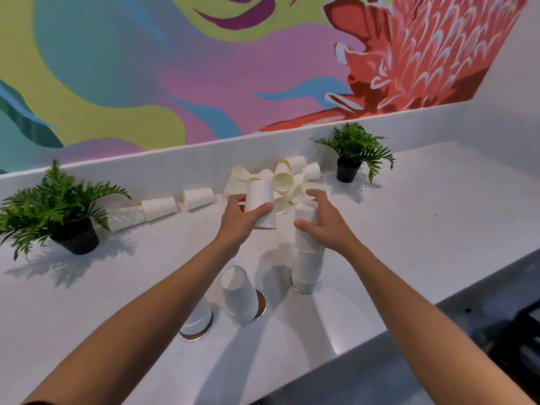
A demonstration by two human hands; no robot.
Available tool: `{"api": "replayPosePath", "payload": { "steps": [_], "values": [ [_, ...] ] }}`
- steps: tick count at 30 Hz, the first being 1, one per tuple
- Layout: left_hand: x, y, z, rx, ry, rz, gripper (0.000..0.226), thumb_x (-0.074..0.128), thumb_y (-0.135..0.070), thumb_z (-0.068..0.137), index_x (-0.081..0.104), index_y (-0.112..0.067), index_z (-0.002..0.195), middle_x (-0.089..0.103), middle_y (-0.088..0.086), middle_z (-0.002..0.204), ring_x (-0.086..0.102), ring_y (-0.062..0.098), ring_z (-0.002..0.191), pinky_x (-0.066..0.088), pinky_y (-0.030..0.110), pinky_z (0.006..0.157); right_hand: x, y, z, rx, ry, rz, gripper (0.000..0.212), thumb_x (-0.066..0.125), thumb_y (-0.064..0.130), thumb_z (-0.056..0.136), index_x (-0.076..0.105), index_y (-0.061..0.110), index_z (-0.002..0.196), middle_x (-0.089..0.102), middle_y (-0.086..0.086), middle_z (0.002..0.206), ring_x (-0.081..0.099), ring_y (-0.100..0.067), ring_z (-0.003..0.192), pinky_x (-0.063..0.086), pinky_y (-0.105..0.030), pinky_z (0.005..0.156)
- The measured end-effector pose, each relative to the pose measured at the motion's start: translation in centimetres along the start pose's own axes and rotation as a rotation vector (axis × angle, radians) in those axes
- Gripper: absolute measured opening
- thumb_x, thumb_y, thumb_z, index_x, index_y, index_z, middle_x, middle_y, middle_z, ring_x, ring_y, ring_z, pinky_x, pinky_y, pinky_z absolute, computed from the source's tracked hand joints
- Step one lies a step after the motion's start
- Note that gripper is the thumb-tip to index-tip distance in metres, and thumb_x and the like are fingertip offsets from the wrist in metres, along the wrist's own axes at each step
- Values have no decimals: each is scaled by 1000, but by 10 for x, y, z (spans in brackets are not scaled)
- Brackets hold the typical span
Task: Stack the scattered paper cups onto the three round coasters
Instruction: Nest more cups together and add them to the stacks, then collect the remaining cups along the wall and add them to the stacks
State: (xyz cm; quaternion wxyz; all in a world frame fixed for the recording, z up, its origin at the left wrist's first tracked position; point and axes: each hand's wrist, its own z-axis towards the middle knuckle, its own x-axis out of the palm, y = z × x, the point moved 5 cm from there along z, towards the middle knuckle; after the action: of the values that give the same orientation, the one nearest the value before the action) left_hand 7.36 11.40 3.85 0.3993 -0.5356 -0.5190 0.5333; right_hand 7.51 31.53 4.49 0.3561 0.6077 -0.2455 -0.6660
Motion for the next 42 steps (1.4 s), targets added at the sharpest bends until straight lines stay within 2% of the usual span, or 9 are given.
{"api": "replayPosePath", "payload": {
  "steps": [2, 8, 14, 18, 23, 28, 30, 38, 42],
  "values": [
    [5, -1, -4, 6, 6, 18, 67, 77, -42, 75, 41, -20, 127, 53, 2, 124, 56, 21, 110, 50, 39, 95, 1, -8, -7, 8, -1, -2, 75, 74, 27, 81, 31, 18, 142, 42, -2, 145, 44, -21, 129, 36, -28, 98],
    [19, -3, -14, 46, 16, 92, 62, 76, -40, 78, 38, -24, 125, 46, -5, 117, 49, 15, 102, 40, 24, 76, 12, -27, -22, 0, 75, -44, 81, 78, 26, 75, 33, 18, 142, 41, 2, 145, 41, -16, 130, 34, -23, 98],
    [30, -5, -19, 83, 61, 97, 70, 74, -34, 80, 33, -22, 135, 45, 0, 135, 48, 15, 111, 44, 31, 91, 25, -45, -32, 72, 178, -51, 85, 80, 28, 73, 32, 23, 142, 42, 2, 144, 42, -18, 131, 39, -28, 99],
    [39, -9, -21, 136, 95, 115, 74, 75, -33, 80, 29, -25, 137, 43, -2, 137, 46, 13, 111, 44, 29, 90, 31, -54, -36, 120, 209, -37, 89, 81, 27, 71, 28, 24, 143, 44, -3, 144, 46, -22, 128, 41, -30, 95],
    [54, -13, -29, 246, 182, 133, 81, 77, -28, 78, 24, -29, 139, 42, -9, 126, 51, 14, 110, 46, 24, 83, 33, -59, -35, 151, 215, -16, 94, 81, 24, 70, 24, 23, 144, 48, -6, 140, 51, -24, 117, 43, -30, 85],
    [74, -15, -34, 398, 244, 291, 86, 80, -28, 74, 22, -33, 138, 42, -5, 139, 50, 15, 115, 50, 30, 93, 30, -67, -37, 196, 214, 103, 95, 83, 20, 69, 25, 25, 144, 54, 0, 128, 53, -21, 111, 48, -33, 86],
    [82, -13, -36, 428, 273, 381, 86, 79, -29, 73, 22, -34, 138, 43, -5, 138, 49, 13, 113, 49, 28, 93, 31, -71, -38, 218, 222, 145, 96, 84, 20, 67, 26, 26, 144, 54, 2, 127, 53, -19, 110, 48, -32, 86],
    [102, 8, -32, 377, 422, 629, 77, 78, -19, 70, 35, -29, 133, 51, 5, 130, 53, 23, 112, 50, 41, 90, 34, -86, -44, 259, 311, 151, 97, 84, 13, 67, 25, 20, 144, 54, -1, 131, 55, -19, 113, 48, -30, 88],
    [104, 21, -31, 361, 444, 747, 68, 76, -18, 74, 40, -23, 131, 51, 4, 135, 52, 23, 117, 46, 33, 90, 36, -91, -47, 282, 344, 159, 101, 86, 20, 67, 22, 23, 145, 53, -3, 129, 55, -23, 114, 50, -34, 92]
  ]
}}
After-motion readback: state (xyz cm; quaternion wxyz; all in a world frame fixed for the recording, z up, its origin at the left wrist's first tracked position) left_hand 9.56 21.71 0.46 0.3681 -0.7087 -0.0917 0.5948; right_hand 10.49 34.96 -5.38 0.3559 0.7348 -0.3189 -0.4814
